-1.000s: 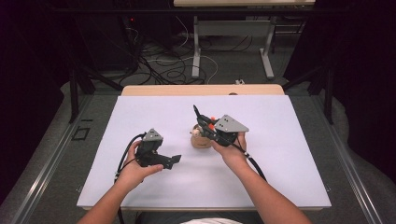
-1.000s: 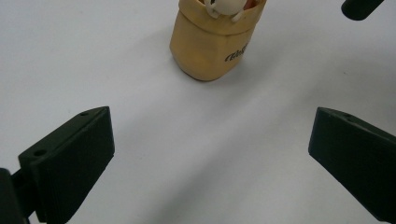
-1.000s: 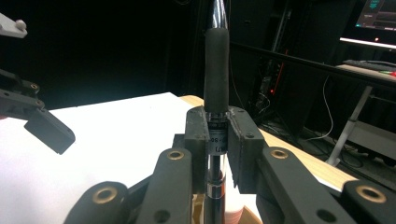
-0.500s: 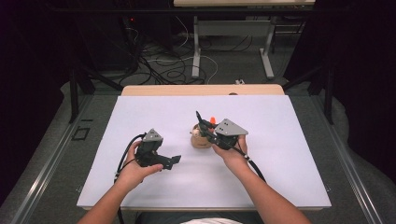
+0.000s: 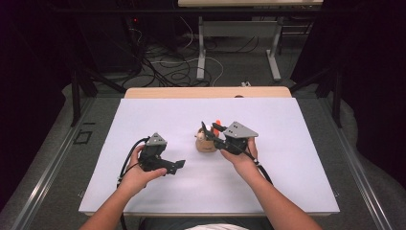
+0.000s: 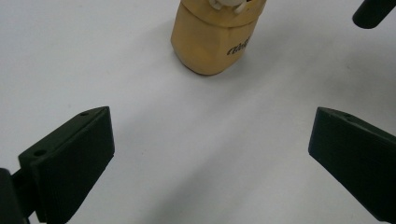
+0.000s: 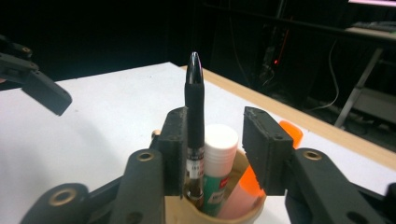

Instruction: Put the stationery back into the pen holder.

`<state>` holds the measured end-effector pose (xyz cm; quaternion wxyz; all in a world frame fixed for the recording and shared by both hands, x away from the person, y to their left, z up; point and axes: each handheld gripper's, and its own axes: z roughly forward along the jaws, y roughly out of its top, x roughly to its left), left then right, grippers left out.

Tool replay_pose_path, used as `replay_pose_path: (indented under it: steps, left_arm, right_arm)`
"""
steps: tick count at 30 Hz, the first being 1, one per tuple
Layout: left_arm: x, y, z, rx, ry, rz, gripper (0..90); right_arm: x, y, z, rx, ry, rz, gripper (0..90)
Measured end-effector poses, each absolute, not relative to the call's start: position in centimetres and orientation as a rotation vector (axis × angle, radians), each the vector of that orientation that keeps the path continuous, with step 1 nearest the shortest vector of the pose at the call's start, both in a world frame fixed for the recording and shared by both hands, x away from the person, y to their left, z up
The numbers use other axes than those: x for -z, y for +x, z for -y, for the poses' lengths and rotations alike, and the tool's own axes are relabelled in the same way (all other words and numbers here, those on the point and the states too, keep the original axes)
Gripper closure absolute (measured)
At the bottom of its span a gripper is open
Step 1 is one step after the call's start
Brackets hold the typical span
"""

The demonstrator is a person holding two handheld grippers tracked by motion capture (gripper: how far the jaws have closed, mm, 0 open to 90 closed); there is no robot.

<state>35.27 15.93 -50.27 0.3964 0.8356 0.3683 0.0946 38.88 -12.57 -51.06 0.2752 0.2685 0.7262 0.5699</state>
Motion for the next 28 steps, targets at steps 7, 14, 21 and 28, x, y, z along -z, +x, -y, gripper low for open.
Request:
replay_pose_path:
  steps: [7,14,21,28]
  left_arm:
    - [50.2,35.4,-16.2,-0.258,2.113,-0.939,0.3]
    - [50.2,35.4,-16.5,-0.264,2.105,-0.949,0.3]
    - [50.2,35.6,-16.8,-0.288,2.095,-0.946,0.3]
    - [50.1,36.0,-17.7,-0.329,2.061,-0.980,0.3]
  right_arm:
    - [50.5,37.9,13.6,-1.512,0.765,-2.019,54.0]
    - [49.6,36.8,14.5,-1.446,0.813,-2.083,40.2]
    - [48.7,35.9,16.3,-1.376,0.935,-2.108,21.3]
    - [48.8,35.2,18.6,-1.284,1.049,-2.133,0.9]
